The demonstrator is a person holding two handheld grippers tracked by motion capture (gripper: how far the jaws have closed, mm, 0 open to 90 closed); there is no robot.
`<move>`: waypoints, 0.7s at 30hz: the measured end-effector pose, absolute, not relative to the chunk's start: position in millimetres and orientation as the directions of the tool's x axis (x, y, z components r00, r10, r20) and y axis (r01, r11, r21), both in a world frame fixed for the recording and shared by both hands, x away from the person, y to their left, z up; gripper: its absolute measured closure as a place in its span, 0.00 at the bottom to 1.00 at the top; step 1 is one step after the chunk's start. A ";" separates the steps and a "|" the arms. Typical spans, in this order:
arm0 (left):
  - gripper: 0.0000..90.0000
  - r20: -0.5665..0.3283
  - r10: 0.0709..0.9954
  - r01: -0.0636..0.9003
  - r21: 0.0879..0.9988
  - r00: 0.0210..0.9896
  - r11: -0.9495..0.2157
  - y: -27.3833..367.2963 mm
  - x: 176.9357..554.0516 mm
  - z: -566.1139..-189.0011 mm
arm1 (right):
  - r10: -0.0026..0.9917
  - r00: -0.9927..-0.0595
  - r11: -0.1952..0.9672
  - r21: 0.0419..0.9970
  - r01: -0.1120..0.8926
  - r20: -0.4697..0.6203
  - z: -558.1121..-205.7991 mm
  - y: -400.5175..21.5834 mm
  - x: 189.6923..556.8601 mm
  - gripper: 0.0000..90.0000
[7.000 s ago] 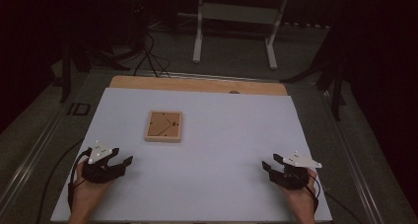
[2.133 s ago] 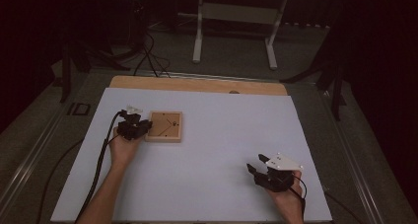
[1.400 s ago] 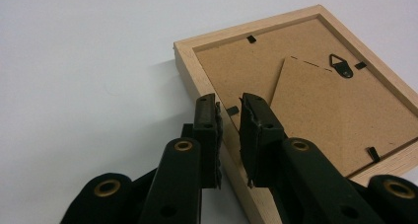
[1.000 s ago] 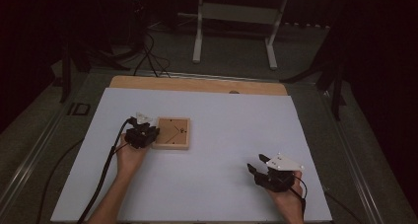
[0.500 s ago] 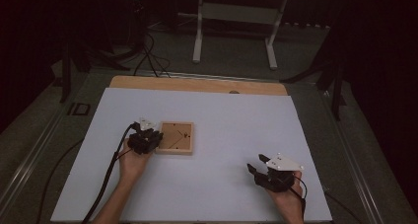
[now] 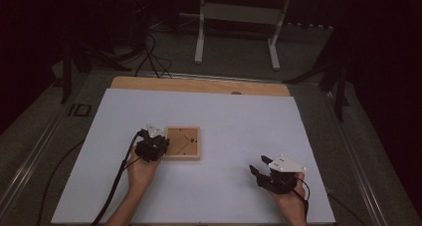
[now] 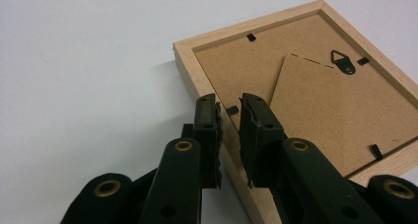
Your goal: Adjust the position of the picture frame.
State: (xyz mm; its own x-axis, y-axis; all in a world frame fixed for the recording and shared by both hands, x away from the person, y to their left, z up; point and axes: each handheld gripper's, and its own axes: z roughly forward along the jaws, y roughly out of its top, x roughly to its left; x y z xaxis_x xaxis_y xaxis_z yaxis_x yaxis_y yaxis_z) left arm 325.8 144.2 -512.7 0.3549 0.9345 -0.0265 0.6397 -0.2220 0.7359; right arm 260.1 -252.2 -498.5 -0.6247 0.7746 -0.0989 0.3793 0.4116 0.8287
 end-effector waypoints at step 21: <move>0.87 -0.046 0.934 0.637 0.743 0.354 -0.204 97.0 322.6 -513.7 | 0.773 -0.626 0.412 0.828 0.381 -0.096 -498.6 -252.0 260.4 0.49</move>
